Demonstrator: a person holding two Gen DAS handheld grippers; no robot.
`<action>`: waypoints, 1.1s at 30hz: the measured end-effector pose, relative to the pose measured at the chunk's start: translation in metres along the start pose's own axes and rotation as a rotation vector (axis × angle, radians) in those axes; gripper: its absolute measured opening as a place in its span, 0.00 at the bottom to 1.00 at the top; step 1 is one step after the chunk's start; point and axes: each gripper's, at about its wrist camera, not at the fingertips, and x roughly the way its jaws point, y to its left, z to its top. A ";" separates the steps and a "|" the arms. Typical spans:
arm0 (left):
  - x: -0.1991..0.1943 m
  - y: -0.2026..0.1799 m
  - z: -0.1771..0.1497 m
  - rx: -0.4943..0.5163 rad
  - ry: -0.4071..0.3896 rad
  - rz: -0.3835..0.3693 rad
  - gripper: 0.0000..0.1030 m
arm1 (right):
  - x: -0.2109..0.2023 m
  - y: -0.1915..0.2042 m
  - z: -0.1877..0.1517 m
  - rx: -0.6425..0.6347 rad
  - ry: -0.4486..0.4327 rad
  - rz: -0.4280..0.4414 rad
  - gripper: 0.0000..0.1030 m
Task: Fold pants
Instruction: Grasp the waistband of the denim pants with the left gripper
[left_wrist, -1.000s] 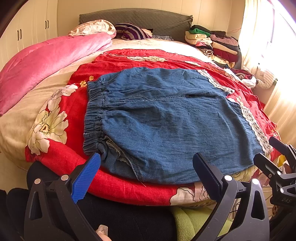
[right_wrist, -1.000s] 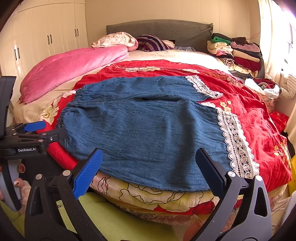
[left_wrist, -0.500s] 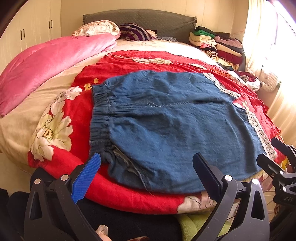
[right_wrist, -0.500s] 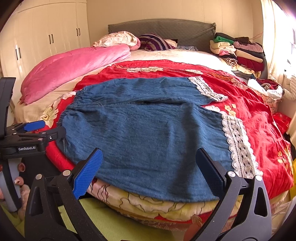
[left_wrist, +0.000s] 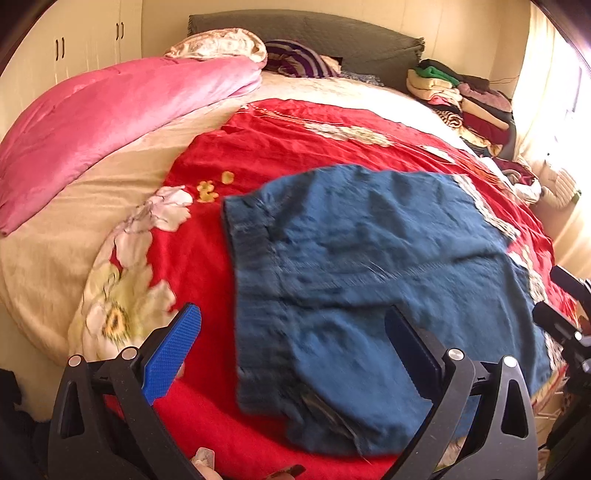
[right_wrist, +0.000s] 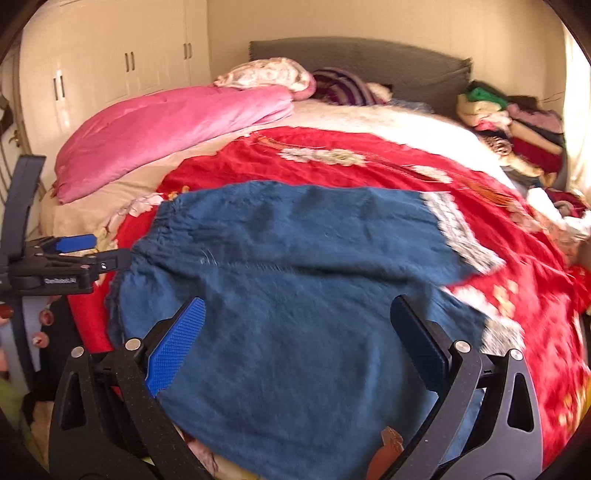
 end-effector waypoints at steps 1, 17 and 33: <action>0.004 0.003 0.004 -0.003 0.008 0.003 0.96 | 0.007 0.000 0.008 -0.010 -0.001 -0.005 0.92; 0.094 0.055 0.081 -0.028 0.096 0.047 0.96 | 0.125 0.002 0.101 -0.159 0.106 0.041 0.92; 0.120 0.038 0.089 0.073 0.045 -0.048 0.33 | 0.219 0.014 0.140 -0.379 0.225 0.060 0.92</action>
